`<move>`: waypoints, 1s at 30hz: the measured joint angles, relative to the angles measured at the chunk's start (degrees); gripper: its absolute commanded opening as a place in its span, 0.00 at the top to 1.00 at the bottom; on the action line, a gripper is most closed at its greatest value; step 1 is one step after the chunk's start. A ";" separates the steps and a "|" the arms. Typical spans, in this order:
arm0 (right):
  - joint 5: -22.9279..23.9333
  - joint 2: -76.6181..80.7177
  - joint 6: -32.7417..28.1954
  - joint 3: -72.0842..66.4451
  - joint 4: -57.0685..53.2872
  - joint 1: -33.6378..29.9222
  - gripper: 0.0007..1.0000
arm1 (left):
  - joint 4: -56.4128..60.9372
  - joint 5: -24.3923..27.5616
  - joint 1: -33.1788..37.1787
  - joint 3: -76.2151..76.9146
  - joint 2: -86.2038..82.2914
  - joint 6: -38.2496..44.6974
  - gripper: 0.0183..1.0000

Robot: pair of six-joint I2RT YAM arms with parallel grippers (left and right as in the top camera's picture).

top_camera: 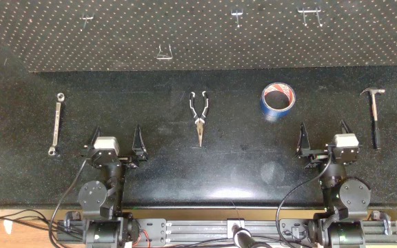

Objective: Place Tools Onto Pegboard

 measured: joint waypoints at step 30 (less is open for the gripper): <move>0.00 0.00 0.02 0.00 0.00 0.00 0.07 | 4.02 8.02 -0.15 -0.04 1.01 -15.26 0.00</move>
